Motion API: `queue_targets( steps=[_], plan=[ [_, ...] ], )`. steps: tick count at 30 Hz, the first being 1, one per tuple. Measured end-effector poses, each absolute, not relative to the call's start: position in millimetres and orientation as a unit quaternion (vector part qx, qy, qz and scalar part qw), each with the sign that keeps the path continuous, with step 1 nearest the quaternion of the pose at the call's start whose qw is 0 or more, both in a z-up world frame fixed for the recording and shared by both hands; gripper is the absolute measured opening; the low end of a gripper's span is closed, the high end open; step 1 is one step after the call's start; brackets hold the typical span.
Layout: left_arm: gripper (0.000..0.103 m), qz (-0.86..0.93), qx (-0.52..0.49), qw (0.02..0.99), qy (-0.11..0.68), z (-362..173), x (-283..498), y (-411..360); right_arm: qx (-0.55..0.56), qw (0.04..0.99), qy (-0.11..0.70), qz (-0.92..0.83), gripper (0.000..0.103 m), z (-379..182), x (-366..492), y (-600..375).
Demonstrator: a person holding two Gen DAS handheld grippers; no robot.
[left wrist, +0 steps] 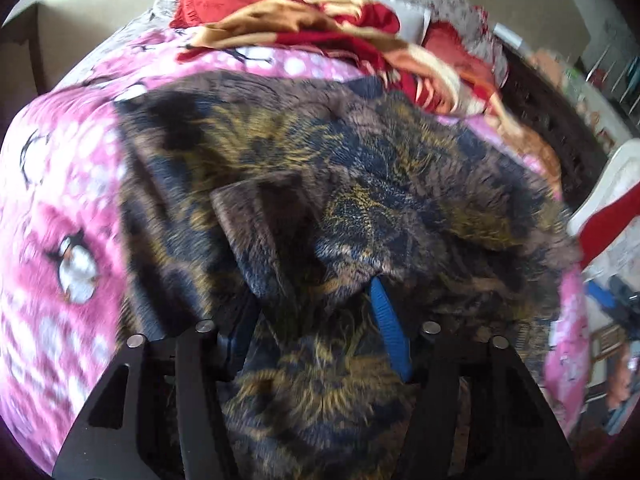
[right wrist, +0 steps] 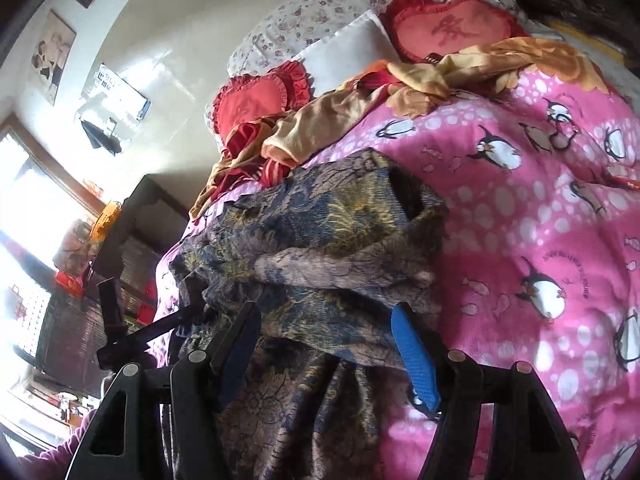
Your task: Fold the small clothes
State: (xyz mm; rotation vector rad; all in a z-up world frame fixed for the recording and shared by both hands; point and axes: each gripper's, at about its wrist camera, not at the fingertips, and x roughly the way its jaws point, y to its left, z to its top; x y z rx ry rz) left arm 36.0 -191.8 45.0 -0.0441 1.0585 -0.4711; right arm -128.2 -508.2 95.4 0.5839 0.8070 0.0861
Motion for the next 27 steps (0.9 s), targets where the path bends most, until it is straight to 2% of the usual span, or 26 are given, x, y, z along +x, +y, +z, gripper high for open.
queue_targets(
  steps=[1,2,4,8,10,13,19,24,26,27],
  plan=[
    [0.007,-0.219,-0.012,0.837,0.502,46.1,37.0,-195.1,0.283,0.878,0.386,0.033,0.065,93.6,-129.3,-511.5],
    [0.004,-0.233,-0.02,0.831,0.504,54.6,37.0,-195.5,0.288,0.876,0.385,0.024,0.065,91.7,-130.1,-515.2],
    [0.004,-0.274,-0.047,0.832,0.481,86.2,29.0,-186.6,0.302,0.874,0.381,0.014,0.065,89.1,-132.0,-522.8],
    [0.003,-0.303,-0.025,0.854,0.421,152.4,6.1,-157.8,0.328,0.869,0.37,0.014,0.068,85.4,-133.0,-533.4],
    [0.003,-0.301,-0.021,0.855,0.423,165.5,0.5,-141.6,0.344,0.866,0.363,0.013,0.068,84.5,-129.4,-537.2],
    [0.003,-0.283,-0.006,0.855,0.434,157.7,2.1,-128.3,0.378,0.857,0.349,0.009,0.068,81.5,-121.1,-543.9],
    [0.003,-0.268,-0.046,0.844,0.462,129.4,2.0,-118.9,0.41,0.835,0.368,-0.006,0.068,72.5,-105.1,-542.5],
    [0.003,-0.273,-0.048,0.849,0.45,138.0,-9.8,-107.3,0.415,0.836,0.358,-0.012,0.068,74.8,-88.8,-546.2],
    [0.003,-0.276,-0.04,0.854,0.439,147.8,-15.0,-104.6,0.426,0.828,0.364,0.004,0.062,71.9,-76.5,-548.1],
    [0.003,-0.275,-0.037,0.856,0.436,151.0,-15.4,-103.7,0.426,0.826,0.368,0.008,0.044,70.0,-71.7,-548.3]
  ],
)
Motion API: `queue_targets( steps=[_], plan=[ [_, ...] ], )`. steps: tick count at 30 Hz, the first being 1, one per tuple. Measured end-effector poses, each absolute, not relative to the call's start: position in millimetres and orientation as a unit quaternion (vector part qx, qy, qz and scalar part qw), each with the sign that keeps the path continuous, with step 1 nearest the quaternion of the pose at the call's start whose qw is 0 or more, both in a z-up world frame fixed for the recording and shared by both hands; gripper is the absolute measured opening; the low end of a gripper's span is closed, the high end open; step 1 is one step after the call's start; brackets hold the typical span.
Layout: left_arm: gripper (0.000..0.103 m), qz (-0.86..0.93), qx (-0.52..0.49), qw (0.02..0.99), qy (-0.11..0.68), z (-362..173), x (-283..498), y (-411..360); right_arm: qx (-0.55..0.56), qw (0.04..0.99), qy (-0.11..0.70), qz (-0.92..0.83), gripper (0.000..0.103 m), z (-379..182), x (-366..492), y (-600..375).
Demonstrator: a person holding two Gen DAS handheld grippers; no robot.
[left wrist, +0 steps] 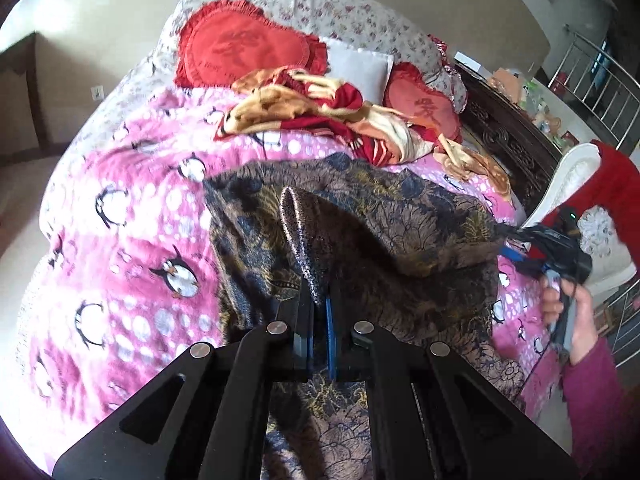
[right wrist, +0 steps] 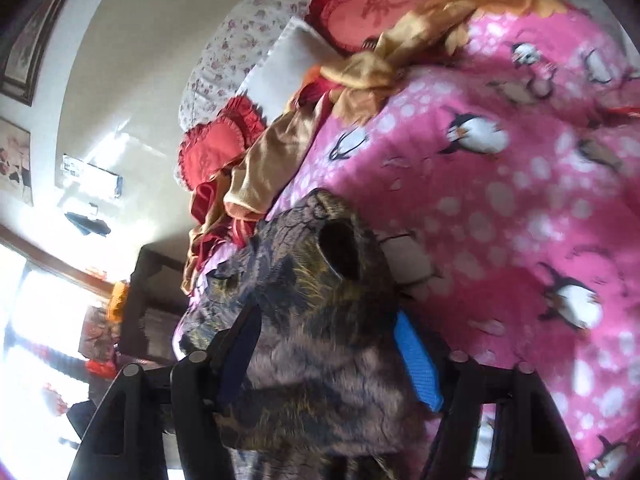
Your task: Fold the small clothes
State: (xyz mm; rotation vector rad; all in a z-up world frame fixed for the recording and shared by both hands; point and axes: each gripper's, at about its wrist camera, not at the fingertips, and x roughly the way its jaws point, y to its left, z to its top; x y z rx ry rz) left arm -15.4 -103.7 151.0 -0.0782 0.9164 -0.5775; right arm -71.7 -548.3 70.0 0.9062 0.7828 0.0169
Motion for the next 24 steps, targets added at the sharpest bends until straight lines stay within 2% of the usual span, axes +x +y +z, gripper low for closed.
queue_targets(
  steps=[1,2,6,8,11,12,13,15,17,18,19,24],
  plan=[
    [0.003,-0.275,-0.037,0.857,0.435,152.8,-14.0,-103.5,0.423,0.825,0.376,0.008,0.026,69.2,-63.6,-548.5],
    [0.003,-0.276,-0.038,0.857,0.434,153.8,-10.7,-104.9,0.428,0.824,0.371,0.016,0.025,69.9,-59.6,-550.2],
    [0.003,-0.272,-0.045,0.855,0.44,148.4,6.6,-115.2,0.492,0.821,0.286,0.039,0.025,86.9,-50.4,-570.9],
    [0.003,-0.275,-0.054,0.85,0.447,143.3,11.2,-117.9,0.446,0.838,0.313,0.011,0.025,100.3,-44.4,-564.7],
    [0.003,-0.272,-0.043,0.851,0.448,137.2,12.5,-121.1,0.317,0.876,0.364,-0.013,0.026,116.9,-45.3,-533.3],
    [0.003,-0.268,-0.04,0.851,0.45,134.1,14.3,-121.5,0.286,0.886,0.364,-0.034,0.03,119.2,-49.4,-526.7],
    [0.003,-0.263,-0.04,0.851,0.454,130.5,17.4,-120.7,0.275,0.889,0.363,-0.04,0.042,119.0,-53.2,-523.9],
    [0.003,-0.255,-0.043,0.851,0.458,126.1,21.9,-117.3,0.292,0.883,0.367,-0.037,0.048,115.4,-58.0,-525.0],
    [0.003,-0.246,-0.044,0.851,0.462,121.0,26.6,-113.3,0.289,0.876,0.384,-0.04,0.048,110.8,-56.1,-522.6],
    [0.003,-0.242,-0.044,0.85,0.465,117.8,29.1,-112.1,0.282,0.877,0.387,-0.036,0.045,107.1,-55.2,-523.3],
    [0.003,-0.237,-0.044,0.849,0.47,113.7,32.0,-111.1,0.272,0.879,0.39,-0.033,0.036,105.2,-52.1,-522.5],
    [0.003,-0.205,-0.044,0.842,0.496,87.2,47.2,-110.6,0.254,0.881,0.388,-0.095,0.033,91.4,2.3,-536.7]
  ],
)
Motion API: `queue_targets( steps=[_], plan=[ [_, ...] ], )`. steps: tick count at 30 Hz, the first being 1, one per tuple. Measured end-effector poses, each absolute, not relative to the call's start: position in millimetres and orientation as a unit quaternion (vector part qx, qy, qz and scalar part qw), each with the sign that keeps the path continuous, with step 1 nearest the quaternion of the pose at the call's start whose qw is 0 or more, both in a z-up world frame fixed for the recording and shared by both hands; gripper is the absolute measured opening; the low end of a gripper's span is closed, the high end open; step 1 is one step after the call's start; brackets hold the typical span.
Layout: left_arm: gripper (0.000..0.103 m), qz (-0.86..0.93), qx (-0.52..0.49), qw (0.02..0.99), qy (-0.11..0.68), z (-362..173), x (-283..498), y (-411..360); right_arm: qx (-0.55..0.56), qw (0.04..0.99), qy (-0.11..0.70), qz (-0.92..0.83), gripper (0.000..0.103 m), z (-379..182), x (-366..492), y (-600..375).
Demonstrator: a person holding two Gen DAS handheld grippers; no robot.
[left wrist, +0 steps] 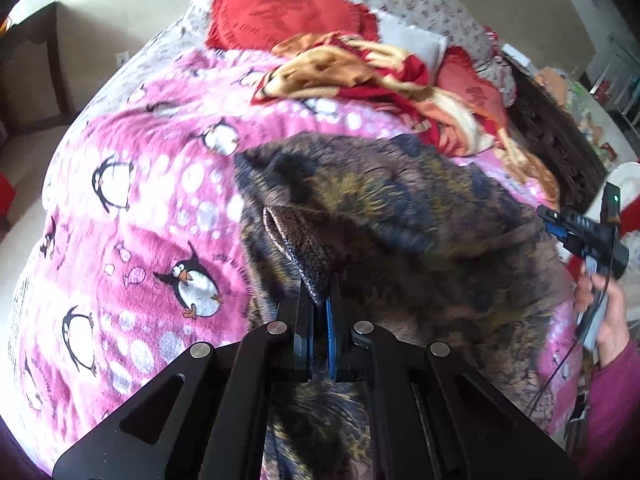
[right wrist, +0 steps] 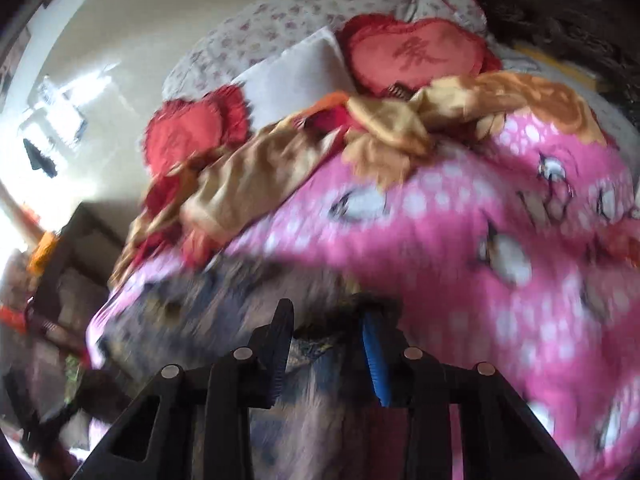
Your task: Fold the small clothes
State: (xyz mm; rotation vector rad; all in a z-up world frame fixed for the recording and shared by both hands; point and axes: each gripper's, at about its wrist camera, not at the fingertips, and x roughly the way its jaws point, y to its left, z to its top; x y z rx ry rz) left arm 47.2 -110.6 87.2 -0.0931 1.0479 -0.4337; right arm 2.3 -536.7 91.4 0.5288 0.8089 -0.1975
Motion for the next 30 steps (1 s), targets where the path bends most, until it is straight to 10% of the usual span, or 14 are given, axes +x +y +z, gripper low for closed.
queue_targets(
  steps=[5,9,13,14,16,26,30],
  plan=[
    [0.003,-0.198,-0.051,0.838,0.506,76.4,56.6,-110.5,0.396,0.833,0.379,-0.076,0.038,65.5,9.3,-574.2],
    [0.003,-0.203,-0.044,0.84,0.502,77.1,54.1,-111.9,0.388,0.85,0.352,-0.062,0.079,84.7,-44.9,-568.3],
    [0.003,-0.203,-0.04,0.84,0.502,76.6,50.6,-117.6,0.356,0.843,0.404,-0.002,0.081,70.1,-73.2,-541.2],
    [0.003,-0.2,-0.039,0.84,0.502,76.9,50.1,-119.2,0.339,0.841,0.421,0.009,0.079,63.2,-74.9,-531.0],
    [0.003,-0.196,-0.034,0.842,0.502,77.8,48.3,-121.2,0.281,0.845,0.455,0.012,0.009,54.0,-77.0,-514.6],
    [0.004,-0.194,-0.006,0.828,0.526,54.5,46.6,-134.5,0.265,0.838,0.467,-0.096,0.009,44.0,-102.0,-544.5],
    [0.022,-0.176,0.014,0.856,0.485,77.1,32.6,-122.0,0.252,0.88,0.397,-0.065,0.01,89.6,-111.3,-536.2]
  ],
)
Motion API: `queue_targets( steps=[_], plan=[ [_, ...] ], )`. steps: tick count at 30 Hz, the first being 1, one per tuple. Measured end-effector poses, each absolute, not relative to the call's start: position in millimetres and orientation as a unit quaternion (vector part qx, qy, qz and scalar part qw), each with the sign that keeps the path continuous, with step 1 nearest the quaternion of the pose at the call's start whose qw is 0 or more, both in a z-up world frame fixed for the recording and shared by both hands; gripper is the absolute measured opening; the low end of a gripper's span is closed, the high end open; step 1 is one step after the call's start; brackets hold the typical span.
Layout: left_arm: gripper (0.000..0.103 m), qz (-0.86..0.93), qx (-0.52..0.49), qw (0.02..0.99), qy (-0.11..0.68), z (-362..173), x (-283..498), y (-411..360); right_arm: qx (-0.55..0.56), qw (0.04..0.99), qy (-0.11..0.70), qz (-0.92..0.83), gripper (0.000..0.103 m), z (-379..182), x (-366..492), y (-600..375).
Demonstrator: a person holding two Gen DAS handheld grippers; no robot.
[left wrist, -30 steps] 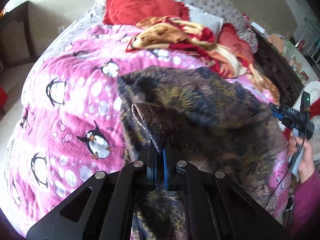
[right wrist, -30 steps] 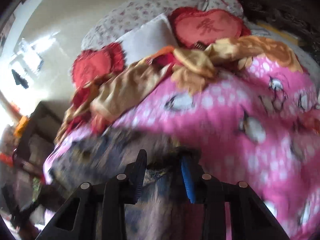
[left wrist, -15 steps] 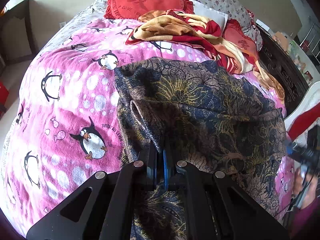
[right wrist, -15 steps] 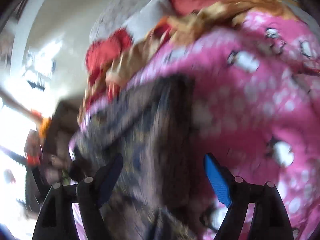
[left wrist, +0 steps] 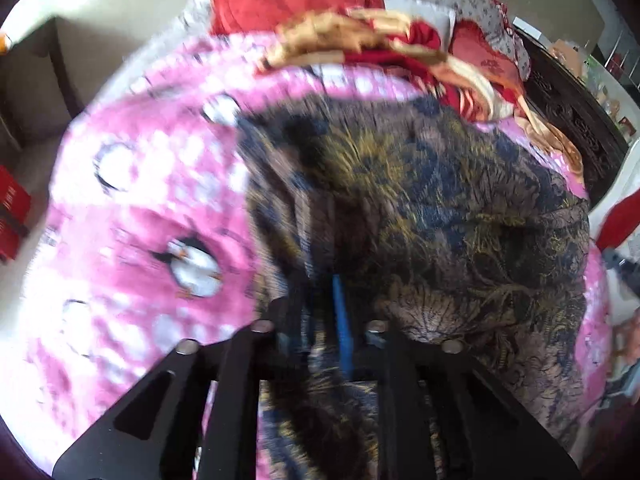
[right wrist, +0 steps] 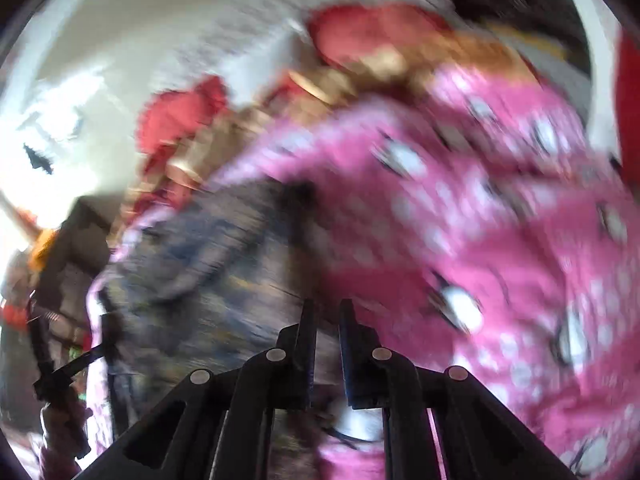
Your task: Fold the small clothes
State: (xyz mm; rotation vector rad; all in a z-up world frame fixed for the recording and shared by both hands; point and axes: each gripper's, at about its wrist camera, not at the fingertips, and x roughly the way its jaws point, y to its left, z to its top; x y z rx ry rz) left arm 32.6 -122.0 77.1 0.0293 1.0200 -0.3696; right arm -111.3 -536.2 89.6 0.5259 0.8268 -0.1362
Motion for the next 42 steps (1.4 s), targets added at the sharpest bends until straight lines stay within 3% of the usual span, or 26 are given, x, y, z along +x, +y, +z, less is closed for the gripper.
queue_targets(
  steps=[3,7,12,15,17,21,30,35,40,42],
  plan=[
    [0.023,-0.185,0.001,0.867,0.464,89.4,25.2,-119.1,0.211,0.885,0.416,-0.017,0.011,96.1,-79.6,-505.7],
    [0.023,-0.205,0.02,0.857,0.473,80.5,22.2,-137.4,0.139,0.869,0.473,-0.033,0.011,64.2,-28.2,-479.8],
    [0.023,-0.182,0.018,0.848,0.497,49.5,51.1,-153.9,0.16,0.895,0.412,-0.055,0.011,75.4,14.6,-486.7],
    [0.023,-0.179,-0.024,0.839,0.513,41.6,65.5,-147.0,0.159,0.883,0.437,-0.062,0.011,72.7,29.8,-493.5],
    [0.023,-0.183,-0.032,0.84,0.509,44.1,66.0,-142.3,0.151,0.889,0.429,-0.056,0.012,82.8,20.0,-491.1],
    [0.023,-0.18,-0.018,0.843,0.507,46.4,58.9,-136.6,0.146,0.891,0.426,-0.056,0.041,93.3,-29.9,-484.3],
    [0.023,-0.171,-0.018,0.837,0.52,45.2,15.2,-120.5,0.158,0.848,0.492,-0.116,0.042,39.5,-100.7,-507.3],
    [0.023,-0.159,-0.022,0.831,0.532,45.3,-20.0,-98.8,0.188,0.869,0.447,-0.098,0.047,71.7,-143.3,-502.4],
    [0.023,-0.166,-0.028,0.83,0.532,53.0,-66.3,-69.6,0.235,0.851,0.47,0.005,0.052,90.1,-198.9,-493.8],
    [0.031,-0.166,-0.027,0.831,0.531,55.9,-82.9,-59.6,0.239,0.842,0.483,0.029,0.057,96.5,-222.8,-493.1]
  ],
)
